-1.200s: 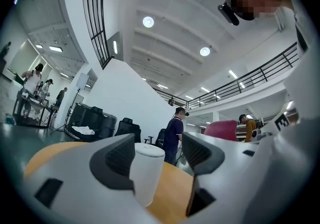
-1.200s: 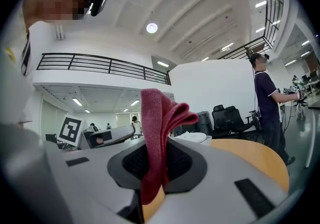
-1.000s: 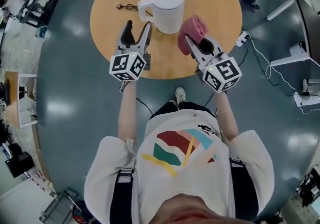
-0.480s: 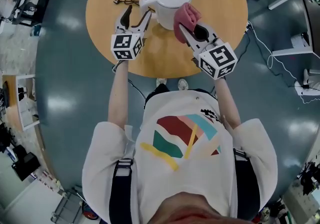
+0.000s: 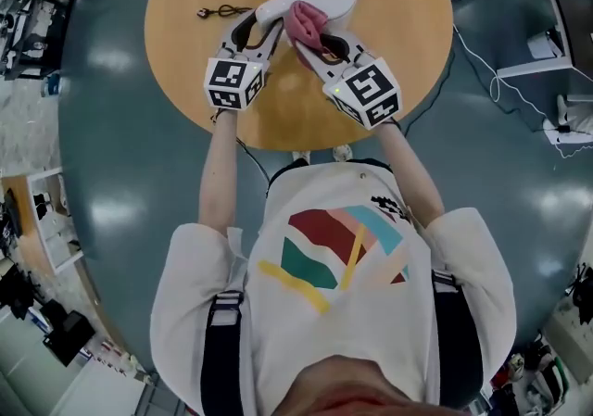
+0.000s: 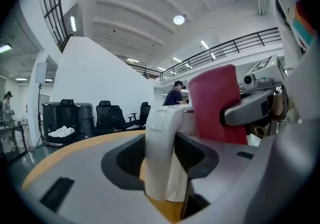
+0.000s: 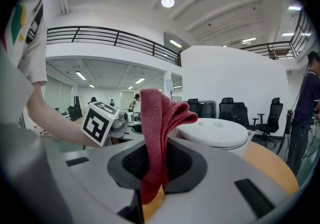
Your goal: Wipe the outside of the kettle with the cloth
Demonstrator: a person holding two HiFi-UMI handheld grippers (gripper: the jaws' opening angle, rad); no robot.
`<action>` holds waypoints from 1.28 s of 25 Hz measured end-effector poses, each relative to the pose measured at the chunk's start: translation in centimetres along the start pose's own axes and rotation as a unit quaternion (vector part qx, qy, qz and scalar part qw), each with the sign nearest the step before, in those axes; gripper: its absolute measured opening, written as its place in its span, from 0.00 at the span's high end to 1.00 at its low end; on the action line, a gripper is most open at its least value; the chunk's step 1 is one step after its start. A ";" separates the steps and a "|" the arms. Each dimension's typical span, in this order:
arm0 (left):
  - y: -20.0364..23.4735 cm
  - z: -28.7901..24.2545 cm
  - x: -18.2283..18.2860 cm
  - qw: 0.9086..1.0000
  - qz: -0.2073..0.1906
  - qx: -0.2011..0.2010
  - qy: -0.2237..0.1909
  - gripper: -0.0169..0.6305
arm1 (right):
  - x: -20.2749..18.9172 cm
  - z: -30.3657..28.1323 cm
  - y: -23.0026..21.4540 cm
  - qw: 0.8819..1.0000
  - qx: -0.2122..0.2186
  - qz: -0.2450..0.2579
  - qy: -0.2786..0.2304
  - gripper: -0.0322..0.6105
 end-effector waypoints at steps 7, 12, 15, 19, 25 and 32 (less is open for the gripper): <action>-1.5 -0.9 -0.3 0.999 -0.027 -0.004 0.017 0.64 | -1.9 -0.9 -1.3 0.999 -0.028 -0.032 0.008 0.88; -1.7 -0.5 -0.6 0.999 -0.029 -0.001 0.021 0.65 | -2.0 -1.3 -0.9 0.998 -0.045 -0.035 0.007 0.88; -1.5 -0.3 -0.5 0.999 -0.031 0.001 0.022 0.65 | -2.0 -1.1 -1.0 0.998 -0.055 -0.039 0.005 0.88; -1.0 -0.3 -0.5 0.999 -0.031 0.003 0.021 0.65 | -2.2 -0.6 -1.4 0.997 -0.064 -0.040 0.007 0.88; -0.9 -0.5 0.0 0.999 -0.029 0.007 0.022 0.65 | -3.5 -0.7 -2.0 0.997 -0.063 -0.038 0.018 0.88; -1.2 -0.7 -0.3 0.999 -0.032 0.008 0.028 0.65 | -3.7 1.1 -3.1 0.997 -0.070 -0.040 -0.015 0.88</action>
Point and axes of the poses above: the fingertips, and each gripper's own axes: z backward along the fingers, y to its left, x out of its top, the point moved 5 cm from there along z, backward along the fingers, and after that the axes turned 5 degrees about y, right-handed, at the moved point
